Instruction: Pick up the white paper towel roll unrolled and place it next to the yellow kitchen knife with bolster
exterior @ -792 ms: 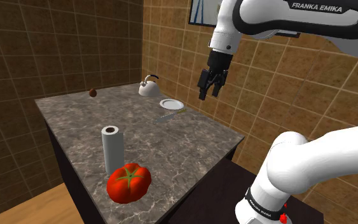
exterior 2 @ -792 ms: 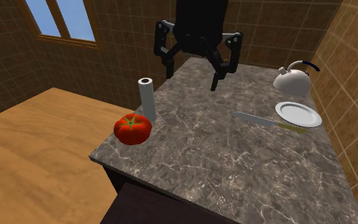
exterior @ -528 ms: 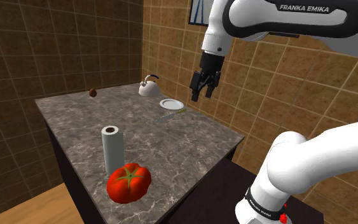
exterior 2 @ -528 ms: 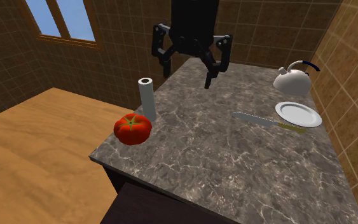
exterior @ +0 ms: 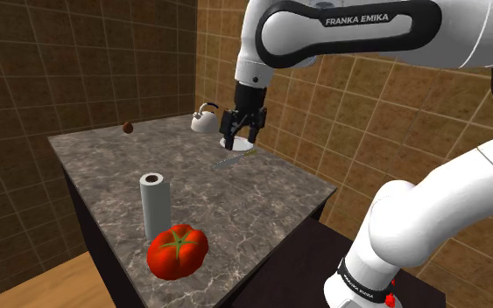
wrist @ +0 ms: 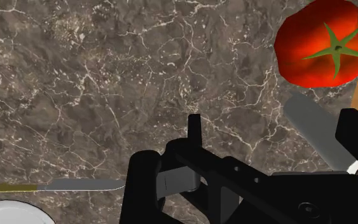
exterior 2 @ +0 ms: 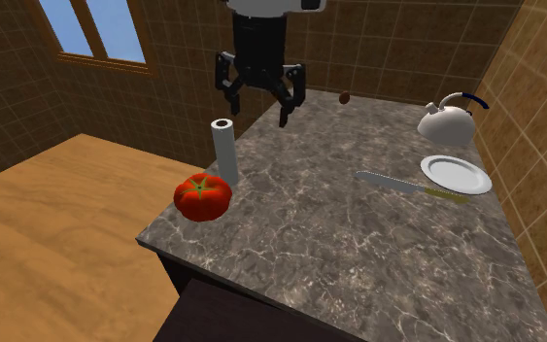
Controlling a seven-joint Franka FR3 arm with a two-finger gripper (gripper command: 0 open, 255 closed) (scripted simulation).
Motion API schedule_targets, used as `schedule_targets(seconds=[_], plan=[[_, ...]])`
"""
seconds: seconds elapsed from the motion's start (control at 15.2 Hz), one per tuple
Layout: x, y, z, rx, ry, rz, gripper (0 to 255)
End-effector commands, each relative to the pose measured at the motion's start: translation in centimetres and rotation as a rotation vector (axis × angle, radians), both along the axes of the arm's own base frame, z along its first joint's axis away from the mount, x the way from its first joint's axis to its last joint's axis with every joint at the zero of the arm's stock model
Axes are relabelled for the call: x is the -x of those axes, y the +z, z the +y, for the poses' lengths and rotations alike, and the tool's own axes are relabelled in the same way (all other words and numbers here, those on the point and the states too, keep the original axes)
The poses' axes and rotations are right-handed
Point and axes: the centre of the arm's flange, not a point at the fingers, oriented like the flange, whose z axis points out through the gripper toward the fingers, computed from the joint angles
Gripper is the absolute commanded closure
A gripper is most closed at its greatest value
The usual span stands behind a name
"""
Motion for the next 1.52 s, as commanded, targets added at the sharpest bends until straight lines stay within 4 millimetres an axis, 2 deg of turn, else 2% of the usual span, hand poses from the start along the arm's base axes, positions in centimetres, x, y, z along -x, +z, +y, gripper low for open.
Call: schedule_targets(seconds=[0.0, 1.19, 1.45], plan=[[-1.8, -1.2, 2.0, 0.003, 0.002, 0.0, 0], [-17.6, -10.3, 17.9, 0.041, 0.021, 0.01, 0], [-17.8, -12.0, 18.0, 0.042, 0.021, 0.01, 0]])
